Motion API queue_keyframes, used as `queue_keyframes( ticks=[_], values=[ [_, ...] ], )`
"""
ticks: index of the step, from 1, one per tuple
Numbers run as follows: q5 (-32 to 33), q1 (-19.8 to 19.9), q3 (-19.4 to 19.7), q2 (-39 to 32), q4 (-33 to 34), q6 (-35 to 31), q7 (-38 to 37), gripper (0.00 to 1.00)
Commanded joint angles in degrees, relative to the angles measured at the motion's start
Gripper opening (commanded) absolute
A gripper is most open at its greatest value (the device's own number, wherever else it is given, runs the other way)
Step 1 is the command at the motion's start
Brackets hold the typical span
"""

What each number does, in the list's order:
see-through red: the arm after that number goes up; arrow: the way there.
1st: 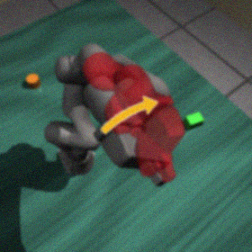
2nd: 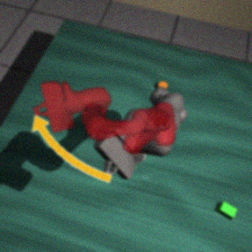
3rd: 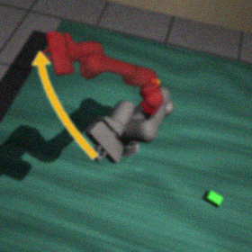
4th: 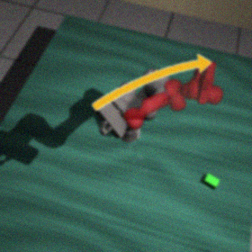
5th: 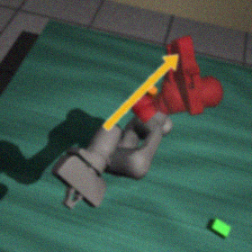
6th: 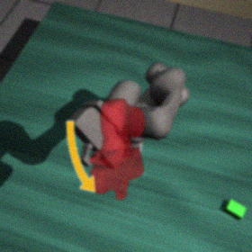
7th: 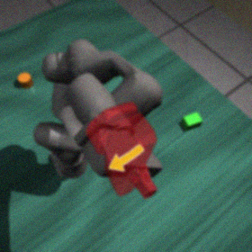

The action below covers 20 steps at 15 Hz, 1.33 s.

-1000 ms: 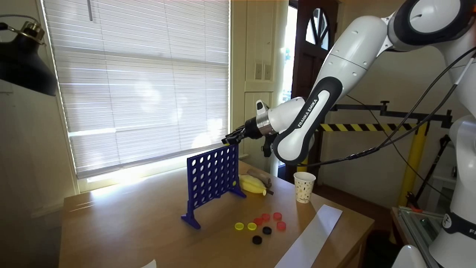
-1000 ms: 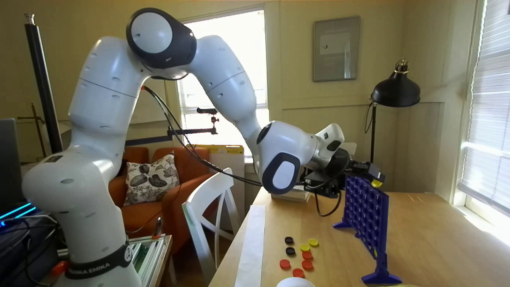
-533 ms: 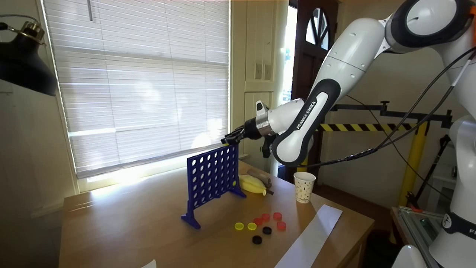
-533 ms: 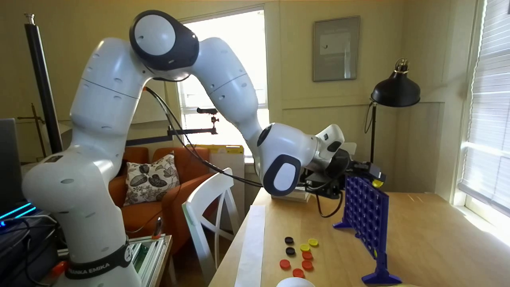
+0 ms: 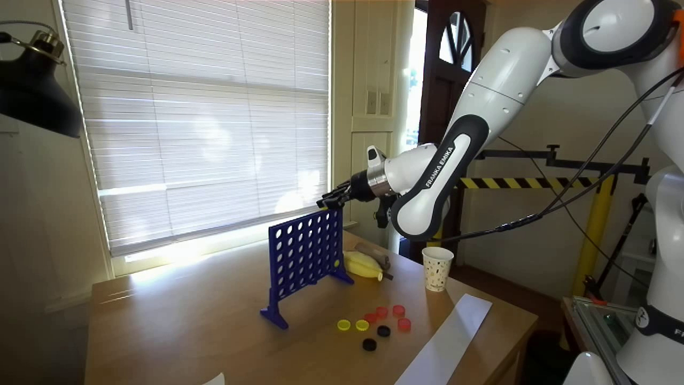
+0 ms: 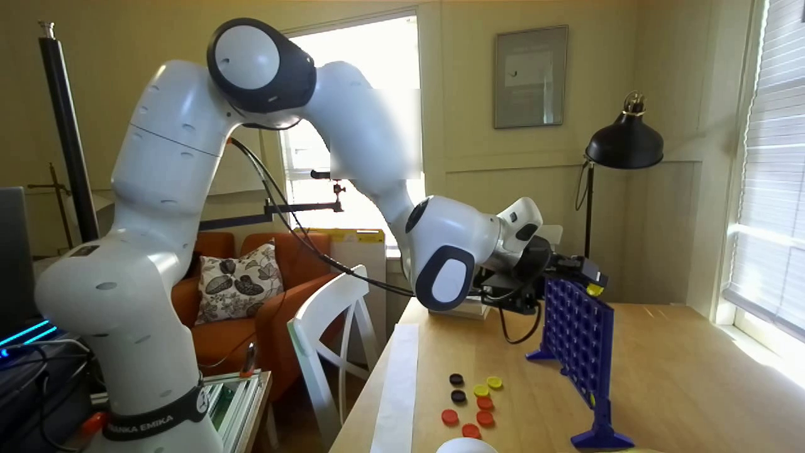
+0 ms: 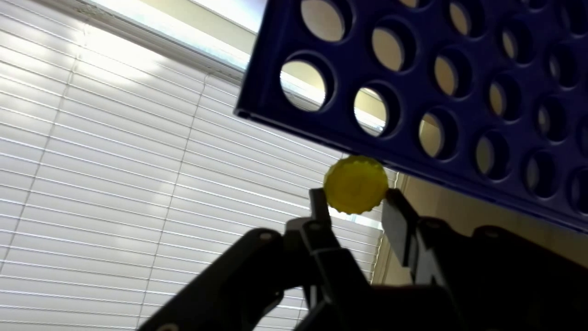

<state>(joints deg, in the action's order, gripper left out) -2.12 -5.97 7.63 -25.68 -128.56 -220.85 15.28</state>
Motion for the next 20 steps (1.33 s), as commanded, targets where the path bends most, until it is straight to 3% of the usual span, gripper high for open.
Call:
queue_keyframes(
  ticks=[1, 20],
  values=[
    [0.2, 0.3, -0.3, -1.0, 0.8, -1.8, 1.1, 0.1],
    [-1.1, 0.1, -0.3, 0.3, -1.4, -3.1, 1.3, 0.1]
  ],
)
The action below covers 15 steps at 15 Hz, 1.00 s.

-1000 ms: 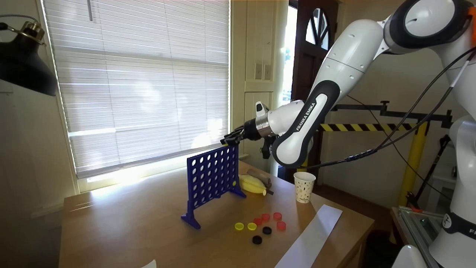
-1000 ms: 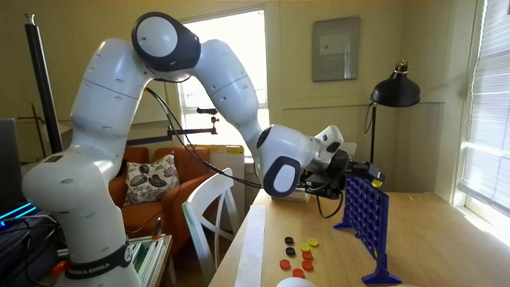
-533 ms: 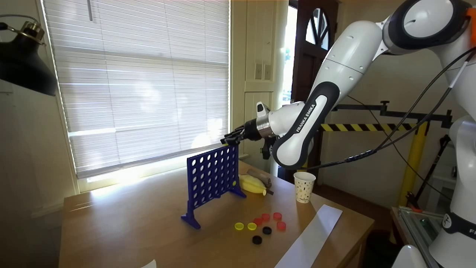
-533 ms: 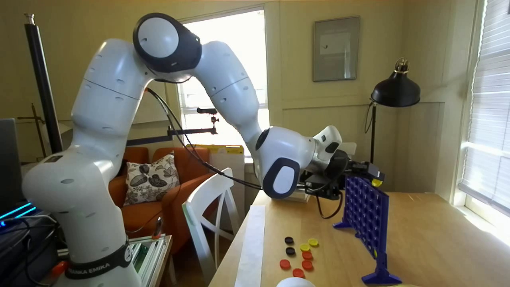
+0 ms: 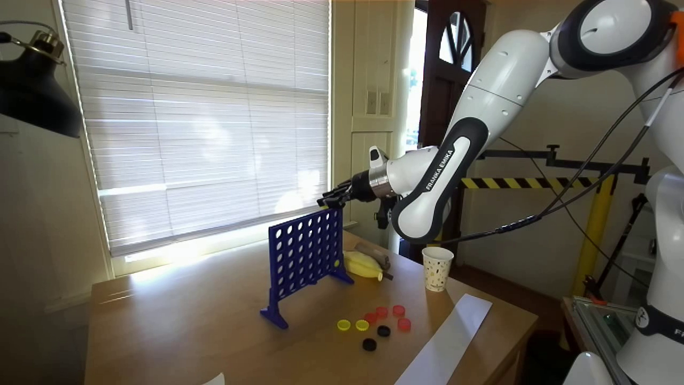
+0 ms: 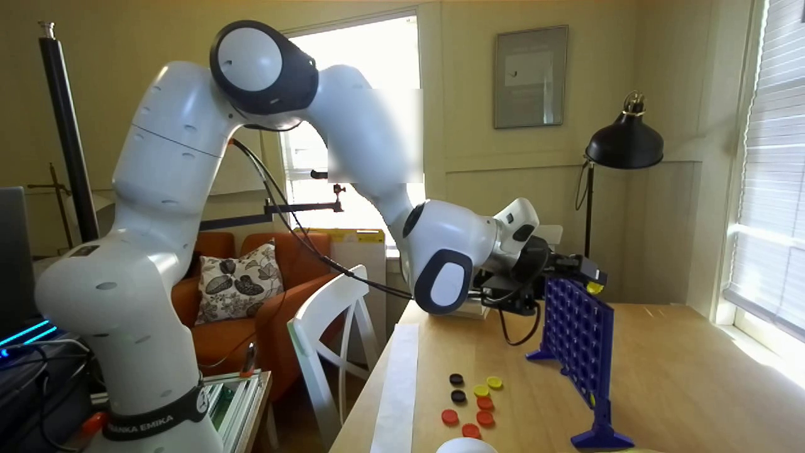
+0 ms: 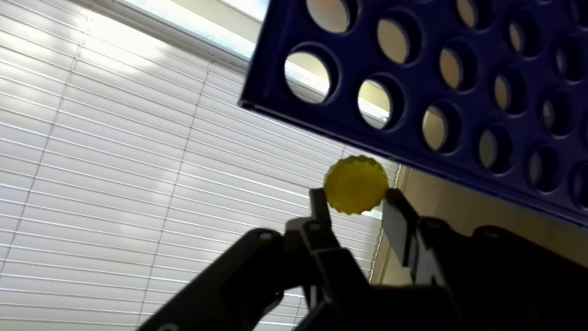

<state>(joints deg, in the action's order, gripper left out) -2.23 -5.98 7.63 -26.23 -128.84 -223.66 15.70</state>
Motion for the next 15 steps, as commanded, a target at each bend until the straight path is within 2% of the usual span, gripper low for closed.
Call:
queue_keyframes(
  ticks=[1, 15],
  values=[
    [-1.1, 0.1, -0.3, 0.9, -1.2, -0.3, 0.9, 0.1],
    [-1.8, 0.0, -0.2, 0.4, -1.5, 0.1, 0.9, 0.1]
  ],
)
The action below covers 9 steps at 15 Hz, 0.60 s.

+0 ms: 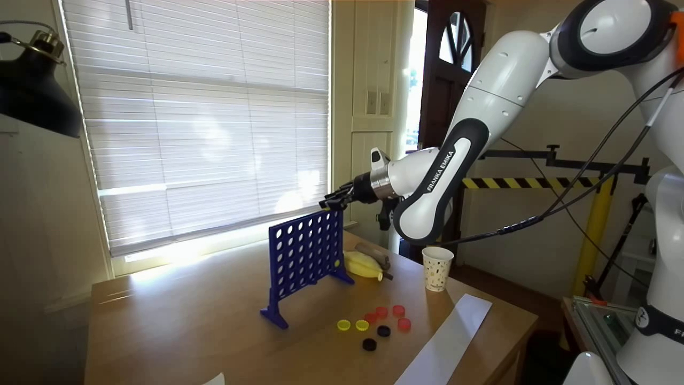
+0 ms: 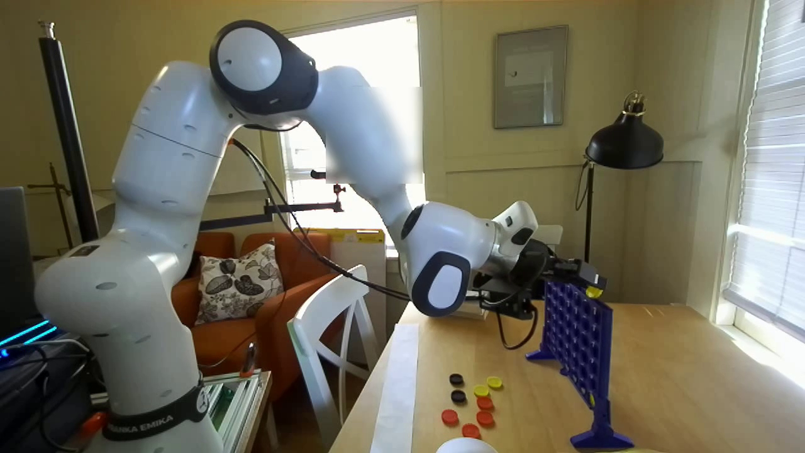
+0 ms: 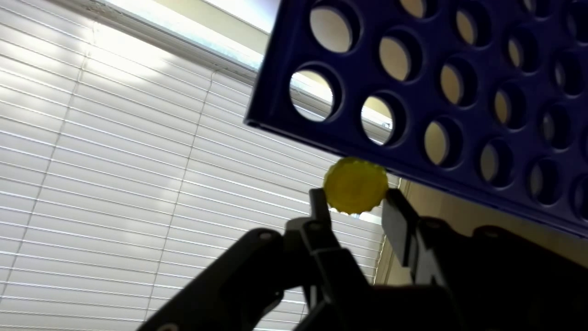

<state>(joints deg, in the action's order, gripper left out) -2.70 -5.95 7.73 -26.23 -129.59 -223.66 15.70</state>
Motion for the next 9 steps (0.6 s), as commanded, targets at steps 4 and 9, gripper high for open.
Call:
queue_keyframes(
  ticks=[4, 9],
  values=[
    [-1.4, 0.0, -0.2, 0.2, -0.8, 0.0, 0.9, 0.1],
    [-1.5, -0.1, -0.1, -0.1, -0.7, -0.2, 1.1, 0.1]
  ],
)
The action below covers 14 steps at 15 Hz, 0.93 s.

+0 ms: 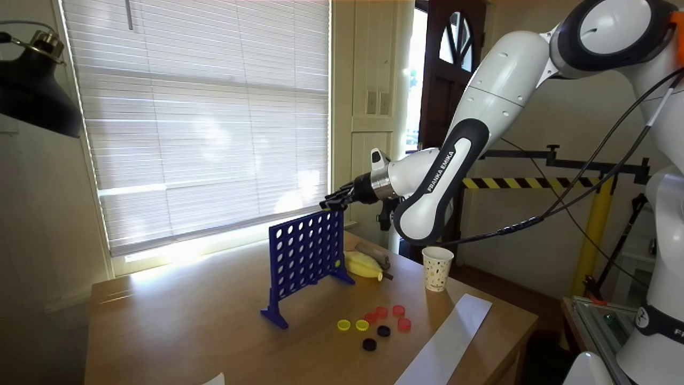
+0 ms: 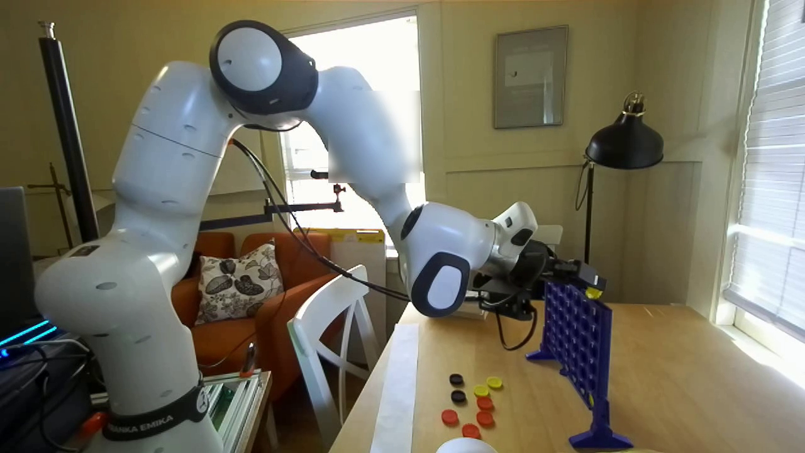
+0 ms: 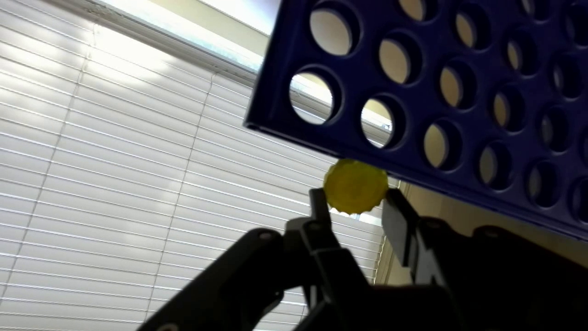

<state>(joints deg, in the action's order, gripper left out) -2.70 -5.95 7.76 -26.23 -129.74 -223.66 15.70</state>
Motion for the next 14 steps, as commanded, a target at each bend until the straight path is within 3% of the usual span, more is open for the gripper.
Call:
queue_keyframes(
  ticks=[1, 10, 11, 14],
  values=[
    [-1.6, -0.1, -0.2, -0.1, -0.6, -0.2, 1.1, 0.1],
    [-1.8, -0.2, -0.2, -0.1, -1.0, -0.4, 1.1, 0.1],
    [-1.8, -0.3, -0.2, -0.1, -1.0, -0.4, 1.2, 0.54],
    [-2.0, -0.4, -0.2, 0.0, -1.5, -0.4, 1.2, 0.73]
  ],
)
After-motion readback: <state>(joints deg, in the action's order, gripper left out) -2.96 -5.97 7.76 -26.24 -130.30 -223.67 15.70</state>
